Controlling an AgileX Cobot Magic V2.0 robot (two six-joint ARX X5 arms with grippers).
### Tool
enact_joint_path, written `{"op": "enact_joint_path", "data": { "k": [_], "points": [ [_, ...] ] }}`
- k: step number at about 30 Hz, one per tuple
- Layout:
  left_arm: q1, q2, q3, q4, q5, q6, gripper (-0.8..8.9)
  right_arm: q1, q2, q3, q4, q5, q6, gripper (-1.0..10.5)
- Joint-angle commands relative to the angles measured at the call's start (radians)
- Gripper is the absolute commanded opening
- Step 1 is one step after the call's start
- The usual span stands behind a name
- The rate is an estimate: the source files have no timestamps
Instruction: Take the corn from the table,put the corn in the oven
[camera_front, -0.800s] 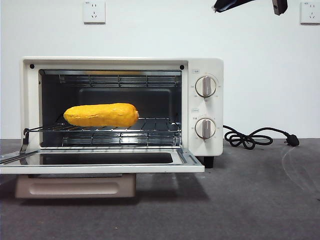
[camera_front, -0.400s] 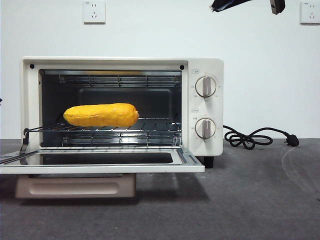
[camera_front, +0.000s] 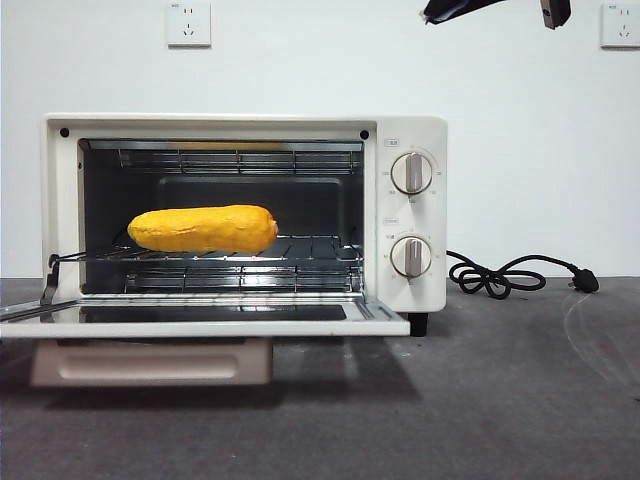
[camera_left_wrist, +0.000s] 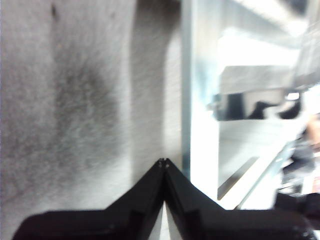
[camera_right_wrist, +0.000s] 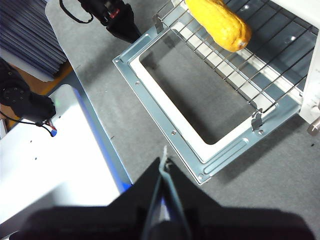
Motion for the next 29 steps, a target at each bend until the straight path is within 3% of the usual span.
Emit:
{"op": "enact_joint_path", "data": {
  "k": [1,18,29],
  "points": [
    [0.016,0.007,-0.008,-0.01,0.097,0.012,-0.08,0.0,0.006,0.001,-0.001,-0.004,-0.003,-0.1],
    [0.052,0.005,0.062,0.036,0.548,0.007,-0.08,0.0,0.006,0.001,-0.023,-0.003,-0.003,-0.1],
    [0.052,-0.07,0.199,0.031,0.55,-0.021,-0.08,0.0,0.006,0.001,-0.018,-0.003,-0.003,-0.1]
  ]
}}
